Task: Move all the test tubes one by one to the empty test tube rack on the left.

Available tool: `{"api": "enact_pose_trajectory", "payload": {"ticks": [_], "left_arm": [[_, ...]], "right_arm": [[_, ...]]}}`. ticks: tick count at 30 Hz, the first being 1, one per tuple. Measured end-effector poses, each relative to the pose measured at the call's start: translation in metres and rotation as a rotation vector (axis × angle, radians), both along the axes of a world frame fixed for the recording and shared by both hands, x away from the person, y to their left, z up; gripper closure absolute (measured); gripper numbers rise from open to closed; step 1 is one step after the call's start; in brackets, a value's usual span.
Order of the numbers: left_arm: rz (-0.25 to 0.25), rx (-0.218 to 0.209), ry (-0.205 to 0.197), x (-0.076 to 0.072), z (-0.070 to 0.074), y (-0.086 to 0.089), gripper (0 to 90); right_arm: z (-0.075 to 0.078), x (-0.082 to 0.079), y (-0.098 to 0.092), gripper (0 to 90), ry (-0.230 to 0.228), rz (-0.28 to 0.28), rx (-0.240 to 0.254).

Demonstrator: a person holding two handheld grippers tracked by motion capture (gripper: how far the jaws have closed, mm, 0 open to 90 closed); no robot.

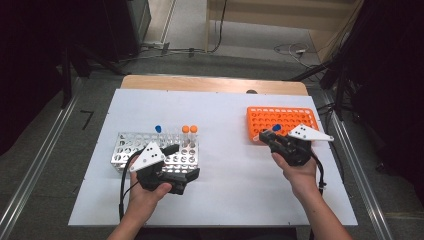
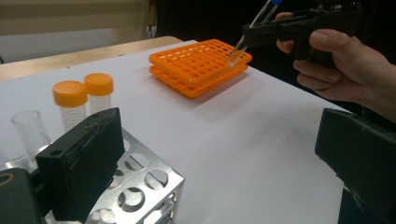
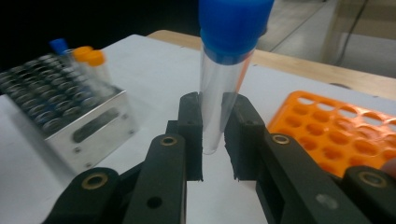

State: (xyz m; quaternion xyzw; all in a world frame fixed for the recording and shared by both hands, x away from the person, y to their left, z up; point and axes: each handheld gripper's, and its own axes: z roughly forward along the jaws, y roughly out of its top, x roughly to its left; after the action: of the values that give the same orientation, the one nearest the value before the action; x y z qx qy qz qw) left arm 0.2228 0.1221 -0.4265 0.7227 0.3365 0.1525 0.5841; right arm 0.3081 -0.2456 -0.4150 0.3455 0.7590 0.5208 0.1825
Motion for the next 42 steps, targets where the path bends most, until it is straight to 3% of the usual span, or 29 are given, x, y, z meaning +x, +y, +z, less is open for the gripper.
{"api": "enact_pose_trajectory", "payload": {"ticks": [11,18,21,27,34,42], "left_arm": [[-0.065,0.019,-0.003,-0.004,0.001,-0.017,1.5],[-0.045,0.048,-0.001,-0.007,0.002,-0.027,7.2],[-0.057,0.05,-0.006,-0.008,0.003,-0.031,14.4],[-0.13,0.025,-0.01,-0.009,0.006,-0.037,33.0],[-0.216,0.061,-0.026,-0.012,0.005,-0.051,50.6],[-0.242,0.094,-0.037,-0.014,0.003,-0.058,70.4]], "right_arm": [[-0.024,-0.04,0.032,75.1,0.035,0.158,-0.031],[-0.027,-0.054,0.055,75.1,0.035,0.25,-0.056],[-0.028,-0.059,0.063,75.1,0.033,0.279,-0.066],[-0.029,-0.068,0.079,75.1,0.033,0.331,-0.088],[-0.029,-0.075,0.092,75.1,0.047,0.39,-0.104],[-0.031,-0.08,0.101,75.1,0.06,0.417,-0.125]]}}
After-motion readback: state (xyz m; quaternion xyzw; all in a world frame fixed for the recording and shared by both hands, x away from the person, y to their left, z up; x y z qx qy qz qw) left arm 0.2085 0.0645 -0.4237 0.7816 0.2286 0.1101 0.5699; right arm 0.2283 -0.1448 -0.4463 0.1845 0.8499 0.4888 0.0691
